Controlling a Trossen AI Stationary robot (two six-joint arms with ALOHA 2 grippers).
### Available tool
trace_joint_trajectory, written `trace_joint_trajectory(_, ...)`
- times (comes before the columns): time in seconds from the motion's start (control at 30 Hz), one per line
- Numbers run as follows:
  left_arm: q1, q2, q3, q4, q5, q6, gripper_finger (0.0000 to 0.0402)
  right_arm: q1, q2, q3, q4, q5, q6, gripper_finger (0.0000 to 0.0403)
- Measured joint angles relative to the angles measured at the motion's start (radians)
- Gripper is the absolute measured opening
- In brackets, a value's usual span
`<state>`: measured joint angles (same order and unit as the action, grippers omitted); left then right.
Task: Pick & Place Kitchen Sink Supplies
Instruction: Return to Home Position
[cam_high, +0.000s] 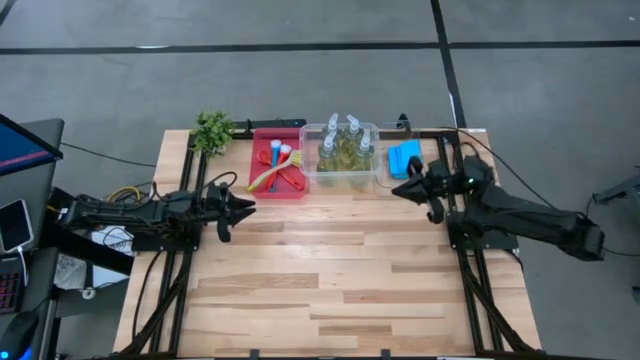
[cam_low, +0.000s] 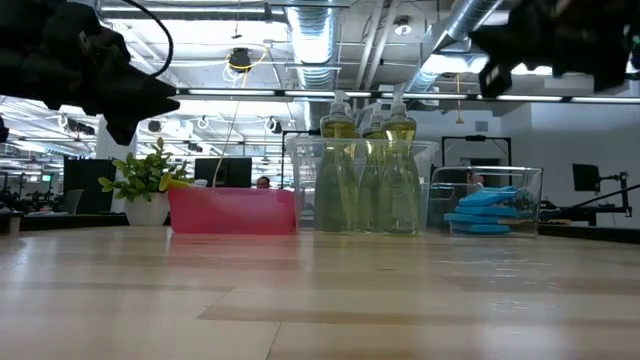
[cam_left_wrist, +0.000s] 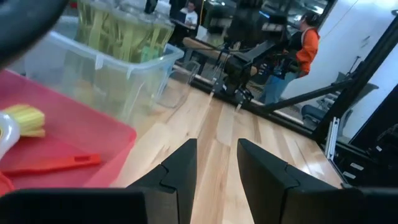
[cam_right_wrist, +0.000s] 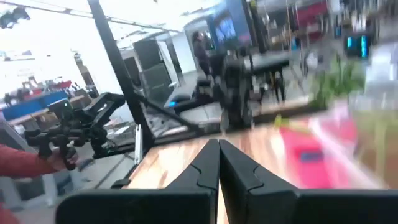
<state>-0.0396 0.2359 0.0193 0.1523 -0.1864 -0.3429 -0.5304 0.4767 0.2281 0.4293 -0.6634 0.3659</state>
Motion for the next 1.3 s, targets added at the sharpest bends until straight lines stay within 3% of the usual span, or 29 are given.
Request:
trace_joint_trajectory(0.33,0.0,0.0,0.0,0.104,0.0,0.056,0.0116,0.049,-0.102,-0.207,0.416,0.007,0.154,0.0)
trace_joint_trajectory(0.43,0.0,0.0,0.0,0.108,0.0,0.059,0.0116,0.075,-0.156,-0.218,0.378,0.006,0.156,0.0)
trace_joint_trajectory(0.67,0.0,0.0,0.0,0.117,0.0,0.077,0.0116,0.099,-0.195,-0.219,0.103,0.052,0.118,0.0)
trace_joint_trajectory(0.73,0.0,0.0,0.0,0.118,0.0,0.079,0.0116,0.099,-0.189,-0.219,0.077,0.106,0.128,0.0)
trace_joint_trajectory(0.87,0.0,0.0,0.0,0.118,0.0,0.078,0.0116,0.099,-0.172,-0.219,0.068,0.149,0.3,0.0)
trace_joint_trajectory(0.97,0.0,0.0,0.0,0.12,0.0,0.077,0.0116,0.09,-0.162,-0.219,0.059,0.155,0.214,0.0)
trace_joint_trajectory(1.03,0.0,0.001,0.0,0.122,0.0,0.077,0.0116,0.082,-0.161,-0.218,0.009,0.233,0.156,0.0)
trace_joint_trajectory(1.23,0.0,0.001,0.0,0.121,0.0,0.062,0.0116,0.127,-0.162,-0.218,-0.206,0.733,0.068,0.0)
trace_joint_trajectory(1.3,0.0,0.001,0.0,0.121,0.0,0.048,0.0116,0.155,-0.164,-0.218,-0.237,0.822,0.051,0.0)
